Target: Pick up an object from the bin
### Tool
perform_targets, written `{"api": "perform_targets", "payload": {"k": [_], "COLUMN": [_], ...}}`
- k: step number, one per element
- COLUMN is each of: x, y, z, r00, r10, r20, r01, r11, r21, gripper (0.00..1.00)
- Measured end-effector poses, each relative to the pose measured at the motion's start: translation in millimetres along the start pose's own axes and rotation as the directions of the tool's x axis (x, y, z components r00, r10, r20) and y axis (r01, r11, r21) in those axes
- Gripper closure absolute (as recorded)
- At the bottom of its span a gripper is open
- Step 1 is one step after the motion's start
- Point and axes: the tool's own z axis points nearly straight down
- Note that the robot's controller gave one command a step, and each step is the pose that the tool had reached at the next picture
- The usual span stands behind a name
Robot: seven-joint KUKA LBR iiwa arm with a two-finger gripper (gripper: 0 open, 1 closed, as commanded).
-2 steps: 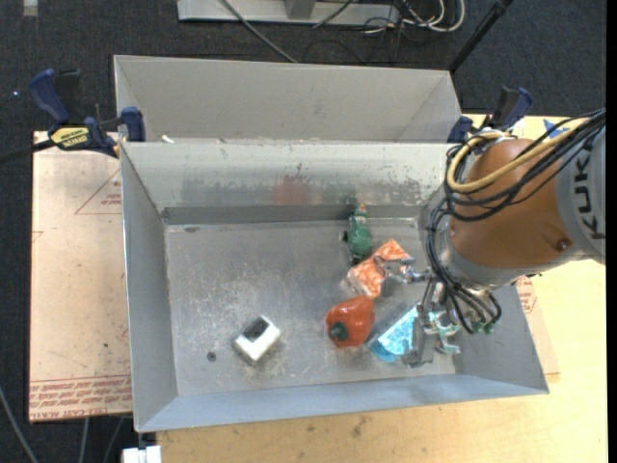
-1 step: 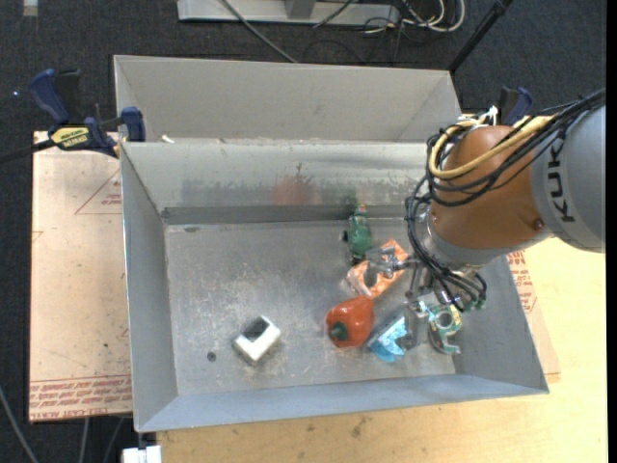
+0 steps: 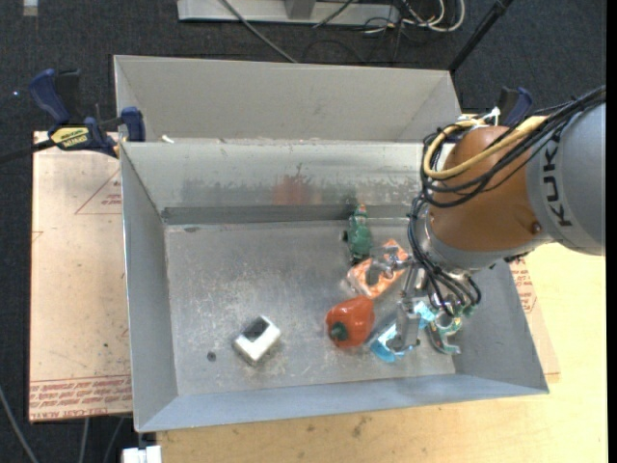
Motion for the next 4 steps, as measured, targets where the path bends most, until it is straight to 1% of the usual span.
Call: {"api": "perform_targets", "payload": {"k": [1, 2, 3, 4], "x": [4.5, -0.4, -25.3, 5.3], "y": [3, 5, 4, -11], "z": [0, -30, -46, -29], "r00": [0.998, 0.993, 1.0, 0.948], "r10": [0.063, 0.12, -0.027, -0.318], "r20": [-0.001, -0.008, 0.008, 0.0], "r01": [-0.063, -0.12, 0.027, 0.318], "r11": [0.998, 0.993, 1.0, 0.948], "r21": [0.0, 0.0, 0.002, 0.0], "gripper": [0.0, 0.0, 0.0, 0.0]}}
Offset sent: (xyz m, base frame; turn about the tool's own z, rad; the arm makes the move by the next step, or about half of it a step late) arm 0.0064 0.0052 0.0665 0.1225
